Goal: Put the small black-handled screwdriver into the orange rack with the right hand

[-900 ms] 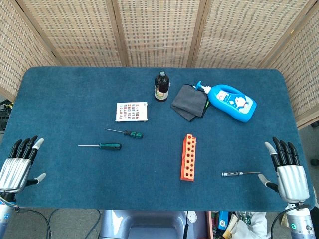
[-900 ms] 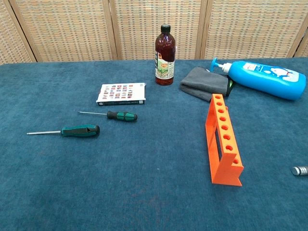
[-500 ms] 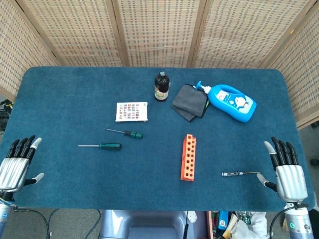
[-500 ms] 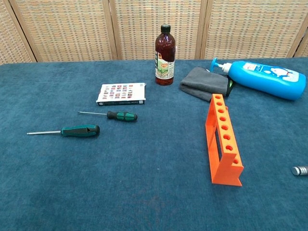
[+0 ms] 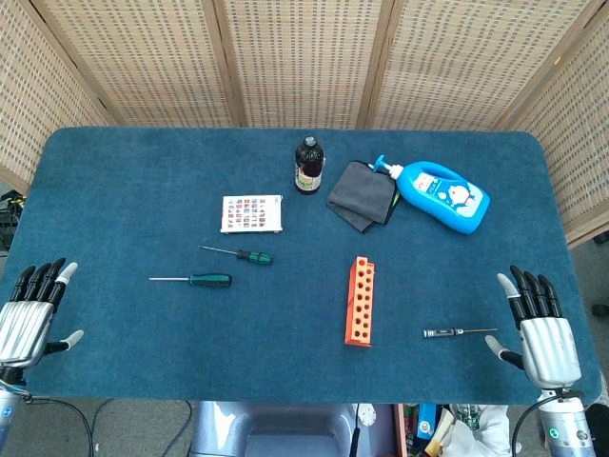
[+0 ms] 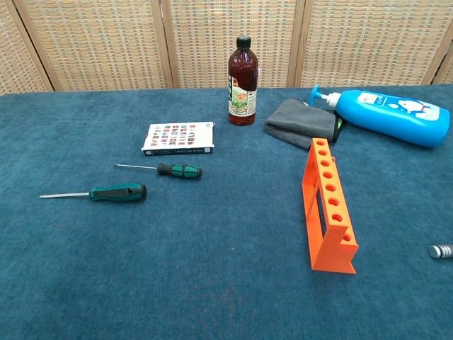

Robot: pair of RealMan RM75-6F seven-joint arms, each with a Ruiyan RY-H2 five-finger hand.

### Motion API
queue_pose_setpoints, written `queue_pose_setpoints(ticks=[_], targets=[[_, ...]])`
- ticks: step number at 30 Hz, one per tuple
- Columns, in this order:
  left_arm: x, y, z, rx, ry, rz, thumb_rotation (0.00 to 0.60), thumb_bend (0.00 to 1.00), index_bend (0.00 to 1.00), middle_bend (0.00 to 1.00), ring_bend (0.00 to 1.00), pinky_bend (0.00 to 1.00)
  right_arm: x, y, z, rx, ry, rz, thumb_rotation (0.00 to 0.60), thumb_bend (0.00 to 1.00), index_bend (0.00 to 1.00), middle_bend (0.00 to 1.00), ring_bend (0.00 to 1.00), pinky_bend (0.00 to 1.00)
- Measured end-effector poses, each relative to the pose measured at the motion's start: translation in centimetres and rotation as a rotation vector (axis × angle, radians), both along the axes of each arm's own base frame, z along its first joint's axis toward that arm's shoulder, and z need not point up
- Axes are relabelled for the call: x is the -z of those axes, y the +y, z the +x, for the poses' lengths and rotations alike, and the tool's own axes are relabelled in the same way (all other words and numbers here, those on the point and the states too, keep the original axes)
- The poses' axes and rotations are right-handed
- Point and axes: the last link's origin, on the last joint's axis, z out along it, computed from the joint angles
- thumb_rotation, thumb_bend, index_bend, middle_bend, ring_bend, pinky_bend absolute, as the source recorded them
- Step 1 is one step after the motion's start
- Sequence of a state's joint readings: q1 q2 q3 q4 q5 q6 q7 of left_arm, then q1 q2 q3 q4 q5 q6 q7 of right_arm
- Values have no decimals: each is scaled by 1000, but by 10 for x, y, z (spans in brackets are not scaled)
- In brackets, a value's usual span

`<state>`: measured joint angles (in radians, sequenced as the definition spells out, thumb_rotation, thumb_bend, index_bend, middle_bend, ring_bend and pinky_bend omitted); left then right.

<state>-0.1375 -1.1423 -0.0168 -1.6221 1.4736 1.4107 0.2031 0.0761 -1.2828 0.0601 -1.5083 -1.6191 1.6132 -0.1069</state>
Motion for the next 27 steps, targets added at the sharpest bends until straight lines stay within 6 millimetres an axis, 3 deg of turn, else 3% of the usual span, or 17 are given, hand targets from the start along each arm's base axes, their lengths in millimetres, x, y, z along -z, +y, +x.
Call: queue_pose_setpoints(ticks=[3,14,27], targets=[[1,-1,1,4,5,-4,600,0,0,0,0,0,0,0,1,-5,-15,2,600,129,21,0,0,0],[3,-1,2,1,8,-15,600,0,0,0,0,0,14,-9,1,10,-59,58,600,129,277,0,0,0],[2,-1,5,2,0,-25,600,0,0,0,0,0,51,-36,6,59,-102,197,600,131,345,0,0,0]])
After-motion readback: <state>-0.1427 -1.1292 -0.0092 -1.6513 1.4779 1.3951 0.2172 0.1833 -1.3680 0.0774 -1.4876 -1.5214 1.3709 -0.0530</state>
